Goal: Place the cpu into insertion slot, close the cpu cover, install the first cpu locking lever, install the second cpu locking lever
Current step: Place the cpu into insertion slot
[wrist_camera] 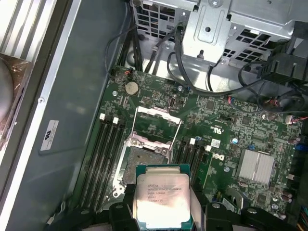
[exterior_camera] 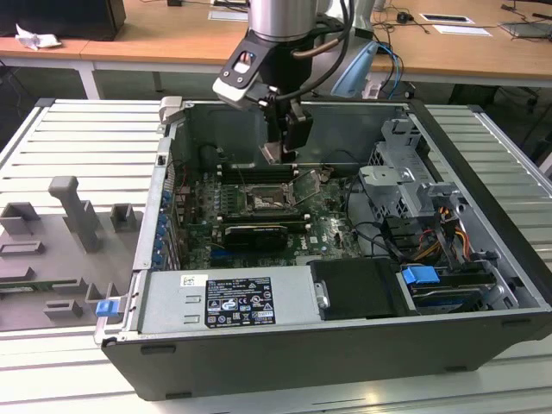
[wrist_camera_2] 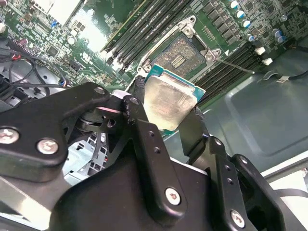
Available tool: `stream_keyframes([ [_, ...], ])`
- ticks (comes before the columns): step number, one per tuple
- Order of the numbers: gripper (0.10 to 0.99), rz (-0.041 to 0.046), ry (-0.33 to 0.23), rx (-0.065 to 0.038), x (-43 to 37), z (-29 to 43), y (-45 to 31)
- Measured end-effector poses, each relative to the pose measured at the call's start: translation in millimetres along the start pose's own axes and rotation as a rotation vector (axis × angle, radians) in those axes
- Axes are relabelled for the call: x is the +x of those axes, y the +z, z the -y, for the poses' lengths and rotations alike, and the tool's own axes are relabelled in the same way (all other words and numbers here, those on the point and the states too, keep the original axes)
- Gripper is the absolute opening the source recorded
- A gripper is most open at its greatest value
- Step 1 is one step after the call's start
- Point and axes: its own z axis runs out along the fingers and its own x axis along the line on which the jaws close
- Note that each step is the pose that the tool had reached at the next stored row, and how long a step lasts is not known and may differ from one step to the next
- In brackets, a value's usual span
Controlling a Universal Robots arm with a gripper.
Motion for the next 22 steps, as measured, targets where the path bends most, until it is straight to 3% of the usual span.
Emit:
stream_keyframes([
  [7, 0.529, 0.0039, 0.042, -0.001, -0.1, 1.0, 8.0],
  [22, 0.529, 0.0064, 0.070, -0.001, -0.2, 1.8, 16.0],
])
